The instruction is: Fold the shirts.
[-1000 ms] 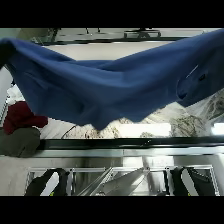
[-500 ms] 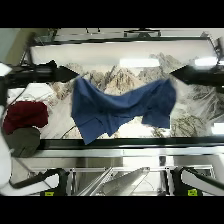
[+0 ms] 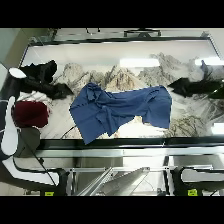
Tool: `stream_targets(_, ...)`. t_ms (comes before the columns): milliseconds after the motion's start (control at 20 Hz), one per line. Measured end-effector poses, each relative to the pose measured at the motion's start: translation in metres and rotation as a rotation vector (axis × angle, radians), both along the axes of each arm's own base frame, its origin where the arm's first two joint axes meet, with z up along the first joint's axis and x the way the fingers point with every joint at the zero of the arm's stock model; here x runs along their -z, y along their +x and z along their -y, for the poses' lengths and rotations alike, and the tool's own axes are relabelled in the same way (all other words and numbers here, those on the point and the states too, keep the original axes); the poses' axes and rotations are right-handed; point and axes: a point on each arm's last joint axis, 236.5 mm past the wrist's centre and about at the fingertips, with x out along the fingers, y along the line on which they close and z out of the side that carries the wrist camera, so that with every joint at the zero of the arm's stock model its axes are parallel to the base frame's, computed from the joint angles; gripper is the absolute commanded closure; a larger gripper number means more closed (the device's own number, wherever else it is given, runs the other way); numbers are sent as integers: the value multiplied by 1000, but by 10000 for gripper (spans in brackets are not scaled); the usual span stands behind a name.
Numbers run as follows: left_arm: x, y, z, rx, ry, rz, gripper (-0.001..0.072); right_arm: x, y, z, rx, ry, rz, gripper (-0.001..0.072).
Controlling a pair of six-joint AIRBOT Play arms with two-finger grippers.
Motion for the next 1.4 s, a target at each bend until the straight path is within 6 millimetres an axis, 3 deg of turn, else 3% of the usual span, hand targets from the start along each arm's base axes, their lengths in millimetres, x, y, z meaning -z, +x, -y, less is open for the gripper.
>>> stream_targets(150, 30, -64, 15, -3, -4, -148, 2, 29, -35, -48, -118, 22, -79, 142)
stream_targets(250, 49, -105, 25, -14, 1, -223, 16, 49, -45, -73, -163, -7, -94, 142)
stream_targets(400, 73, -150, 38, -31, 14, -283, 18, 78, -47, -92, -181, -65, -104, 141)
stream_targets(550, 93, -173, 53, -48, 28, -294, 19, 102, -42, -97, -167, -107, -115, 141)
stream_targets(650, 104, -177, 62, -51, 41, -278, 20, 114, -41, -98, -160, -121, -125, 142)
stream_targets(700, 107, -179, 69, -47, 38, -282, 61, 119, -41, -100, -160, -124, -131, 142)
stream_targets(750, 110, -179, 75, -42, 35, -284, 224, 121, -41, -102, -161, -124, -133, 146)
stream_targets(800, 115, -177, 78, -36, 45, -282, 328, 122, -40, -106, -159, -119, -134, 248)
stream_targets(850, 120, -175, 82, -25, 52, -283, 430, 124, -39, -108, -155, -125, -131, 465)
stream_targets(900, 123, -171, 84, -15, 61, -279, 591, 127, -39, -109, -156, -131, -132, 495)
stream_targets(950, 127, -167, 86, -3, 67, -278, 696, 125, -38, -114, -153, -117, -131, 589)
stream_targets(1000, 128, -164, 88, 9, 70, -282, 692, 121, -34, -118, -142, -100, -124, 673)
stream_targets(1250, 124, -135, 86, 23, 84, -239, 691, 106, -32, -130, -145, -45, -112, 689)
stream_targets(1400, 115, -125, 76, 15, 74, -239, 691, 66, -31, -146, -165, 58, -79, 688)
